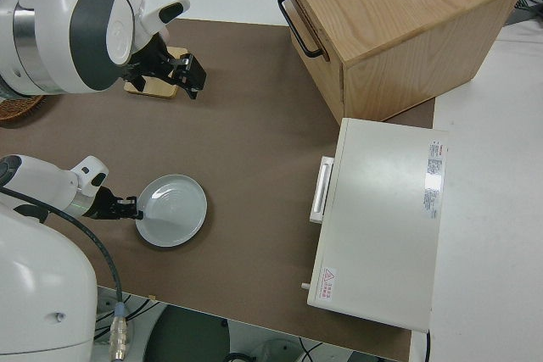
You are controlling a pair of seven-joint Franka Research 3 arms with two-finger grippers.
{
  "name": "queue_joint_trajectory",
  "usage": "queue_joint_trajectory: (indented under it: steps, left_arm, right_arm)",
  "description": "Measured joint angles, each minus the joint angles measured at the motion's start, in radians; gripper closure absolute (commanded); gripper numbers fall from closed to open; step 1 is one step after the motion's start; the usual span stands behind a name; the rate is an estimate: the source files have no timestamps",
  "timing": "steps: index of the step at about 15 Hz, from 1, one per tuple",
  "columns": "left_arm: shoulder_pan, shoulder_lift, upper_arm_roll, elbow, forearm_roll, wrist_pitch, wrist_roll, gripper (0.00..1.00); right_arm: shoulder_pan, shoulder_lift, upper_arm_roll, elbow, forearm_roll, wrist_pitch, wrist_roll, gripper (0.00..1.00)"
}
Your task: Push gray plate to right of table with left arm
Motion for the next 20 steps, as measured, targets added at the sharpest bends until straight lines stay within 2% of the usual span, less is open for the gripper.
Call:
queue_joint_trajectory:
  steps: [1,2,3,8,11,13,15,17,20]
  left_arm:
    - [-0.002,0.006,0.000,0.007,0.001,0.002,0.000,0.27]
    - [-0.003,0.010,0.000,0.010,0.003,0.003,0.000,0.09]
    - [-0.004,0.012,0.000,0.013,0.004,0.003,0.000,0.02]
    - [-0.004,0.019,0.005,0.016,0.012,-0.005,-0.001,0.01]
    - [-0.001,0.017,0.038,0.022,0.107,-0.082,-0.001,0.01]
    - [0.004,0.006,0.062,0.031,0.133,-0.130,0.041,0.01]
    - [0.043,-0.030,0.085,0.042,0.135,-0.220,0.151,0.01]
    - [0.126,-0.102,0.092,0.053,0.126,-0.331,0.276,0.01]
    - [0.267,-0.245,0.104,0.057,0.094,-0.533,0.507,0.01]
  right_arm:
    - [0.000,0.000,0.000,0.000,0.000,0.000,0.000,0.005]
    - [0.000,0.000,0.000,0.000,0.000,0.000,0.000,0.005]
    - [0.000,0.000,0.000,0.000,0.000,0.000,0.000,0.005]
    - [0.000,0.000,0.000,0.000,0.000,0.000,0.000,0.005]
    - [0.000,0.000,0.000,0.000,0.000,0.000,0.000,0.005]
    - [0.000,0.000,0.000,0.000,0.000,0.000,0.000,0.005]
    - [0.000,0.000,0.000,0.000,0.000,0.000,0.000,0.005]
    - [0.000,0.000,0.000,0.000,0.000,0.000,0.000,0.005]
    - [0.000,0.000,0.000,0.000,0.000,0.000,0.000,0.005]
